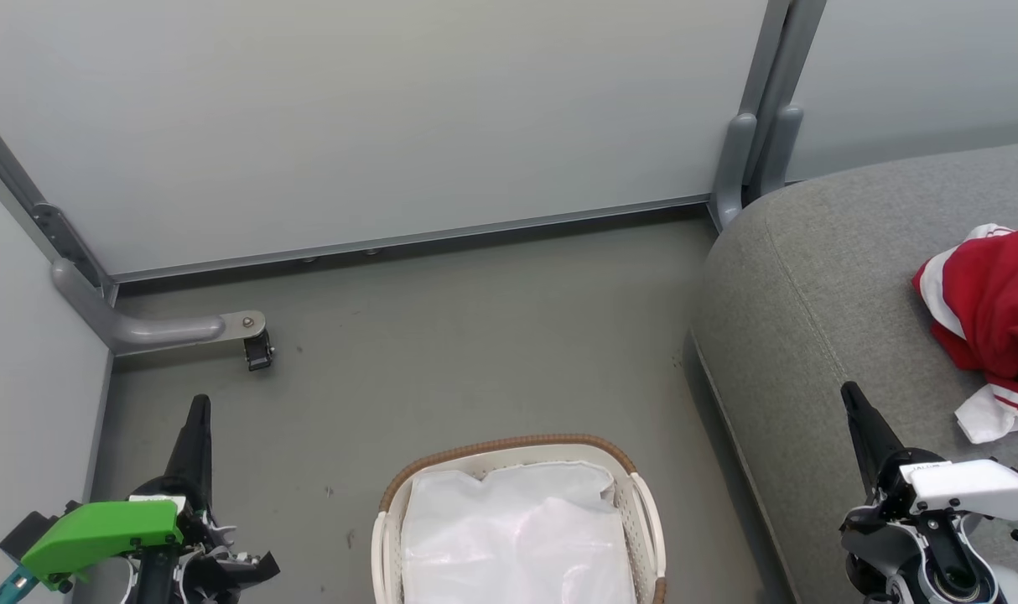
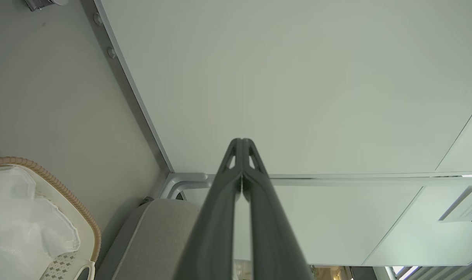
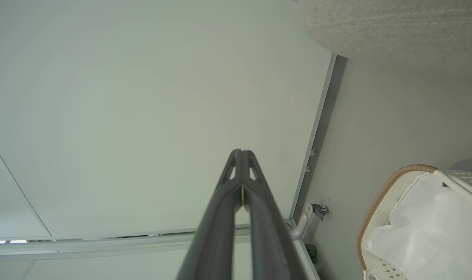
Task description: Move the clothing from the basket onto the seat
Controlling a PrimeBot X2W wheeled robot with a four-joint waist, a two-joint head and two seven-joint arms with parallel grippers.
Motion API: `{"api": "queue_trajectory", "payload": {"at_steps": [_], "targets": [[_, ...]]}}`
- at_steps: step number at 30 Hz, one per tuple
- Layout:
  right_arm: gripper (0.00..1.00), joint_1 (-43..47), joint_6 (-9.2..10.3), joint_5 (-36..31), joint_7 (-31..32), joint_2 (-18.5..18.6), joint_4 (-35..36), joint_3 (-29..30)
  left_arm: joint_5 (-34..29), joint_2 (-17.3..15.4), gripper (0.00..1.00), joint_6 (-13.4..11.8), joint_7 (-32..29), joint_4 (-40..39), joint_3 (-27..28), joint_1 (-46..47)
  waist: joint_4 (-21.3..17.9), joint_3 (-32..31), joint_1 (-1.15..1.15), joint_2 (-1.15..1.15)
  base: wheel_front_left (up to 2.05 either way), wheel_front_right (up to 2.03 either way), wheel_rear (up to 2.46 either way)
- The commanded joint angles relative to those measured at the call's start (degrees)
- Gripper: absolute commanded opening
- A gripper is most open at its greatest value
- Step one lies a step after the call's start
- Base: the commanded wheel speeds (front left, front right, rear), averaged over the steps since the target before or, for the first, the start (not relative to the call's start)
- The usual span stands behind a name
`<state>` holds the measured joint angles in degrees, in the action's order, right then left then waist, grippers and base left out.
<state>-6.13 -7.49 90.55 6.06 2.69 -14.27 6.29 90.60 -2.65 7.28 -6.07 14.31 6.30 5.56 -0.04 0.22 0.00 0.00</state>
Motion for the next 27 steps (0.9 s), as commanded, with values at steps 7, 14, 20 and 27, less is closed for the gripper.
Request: {"api": "queue_trajectory", "payload": {"at_steps": [7,14,20,27], "targets": [[0.0,-0.1,0.0,2.0,0.7,0.3,0.4,0.4,1.9,-0.4,0.0,0.3,-0.7,-0.4,0.4,1.0,0.0,0.0,0.0,0.0,0.0,0.0,0.0],[0.0,-0.1,0.0,2.0,0.7,0.3,0.4,0.4,1.9,-0.4,0.0,0.3,-0.7,-0.3,0.3,1.0,0.0,0.0,0.0,0.0,0.0,0.0,0.0],[0.0,-0.1,0.0,2.0,0.7,0.3,0.4,0.4,1.9,-0.4,0.0,0.3,-0.7,-0.3,0.3,1.0,0.0,0.0,0.0,0.0,0.0,0.0,0.0],[0.0,-0.1,0.01,2.0,0.7,0.3,0.4,0.4,1.9,-0.4,0.0,0.3,-0.7,-0.4,0.3,1.0,0.0,0.0,0.0,0.0,0.0,0.0,0.0]]}}
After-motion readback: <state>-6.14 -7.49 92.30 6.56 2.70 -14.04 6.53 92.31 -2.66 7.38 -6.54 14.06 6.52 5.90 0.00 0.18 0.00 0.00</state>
